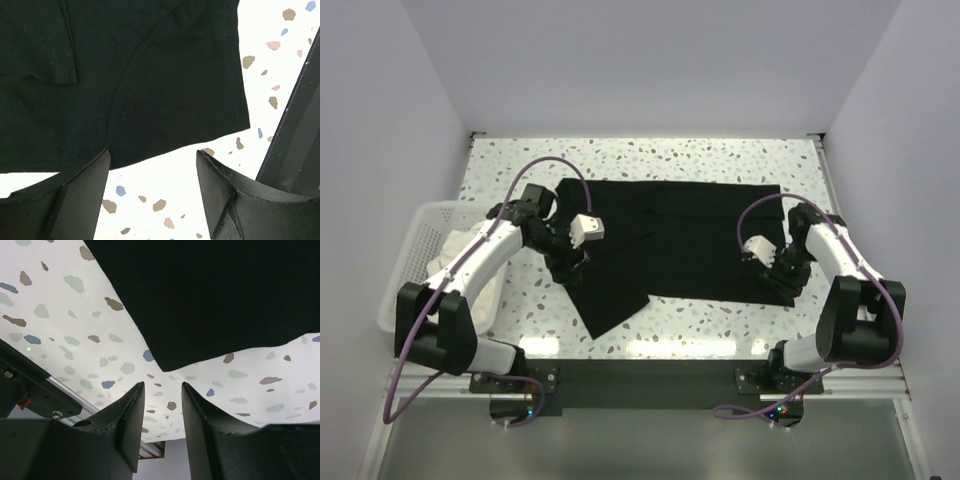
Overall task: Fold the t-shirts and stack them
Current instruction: Fold the tshirt
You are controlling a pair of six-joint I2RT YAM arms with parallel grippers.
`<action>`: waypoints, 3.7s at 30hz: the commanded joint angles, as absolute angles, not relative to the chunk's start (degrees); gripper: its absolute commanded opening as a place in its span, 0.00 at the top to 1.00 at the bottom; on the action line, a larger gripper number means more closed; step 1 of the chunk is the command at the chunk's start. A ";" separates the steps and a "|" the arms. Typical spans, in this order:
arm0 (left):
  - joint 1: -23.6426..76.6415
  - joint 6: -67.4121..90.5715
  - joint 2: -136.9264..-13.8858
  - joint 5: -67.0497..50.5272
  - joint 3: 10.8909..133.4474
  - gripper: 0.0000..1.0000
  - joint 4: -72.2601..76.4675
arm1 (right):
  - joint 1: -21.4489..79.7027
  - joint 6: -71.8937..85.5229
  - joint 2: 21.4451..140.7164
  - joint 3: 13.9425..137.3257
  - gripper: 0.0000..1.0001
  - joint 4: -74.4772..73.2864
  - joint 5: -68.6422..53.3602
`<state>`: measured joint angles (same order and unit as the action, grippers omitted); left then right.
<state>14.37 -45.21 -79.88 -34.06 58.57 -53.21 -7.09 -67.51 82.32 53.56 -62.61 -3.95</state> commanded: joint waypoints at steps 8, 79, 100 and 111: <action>14.33 -44.30 -81.21 -34.89 57.83 0.26 -49.66 | -6.50 -69.61 83.05 48.87 0.61 -53.27 -3.34; 17.76 -51.68 -85.50 -25.93 68.10 1.00 -58.97 | -7.03 -69.53 86.65 68.35 1.00 -64.07 -8.53; 9.84 -51.68 -111.97 -25.75 97.38 1.00 -60.82 | -3.08 -63.72 104.06 82.97 1.00 -57.13 -0.18; 8.79 -53.52 -119.09 -23.64 104.58 1.00 -61.26 | -0.62 -61.17 109.16 87.01 1.00 -54.14 3.78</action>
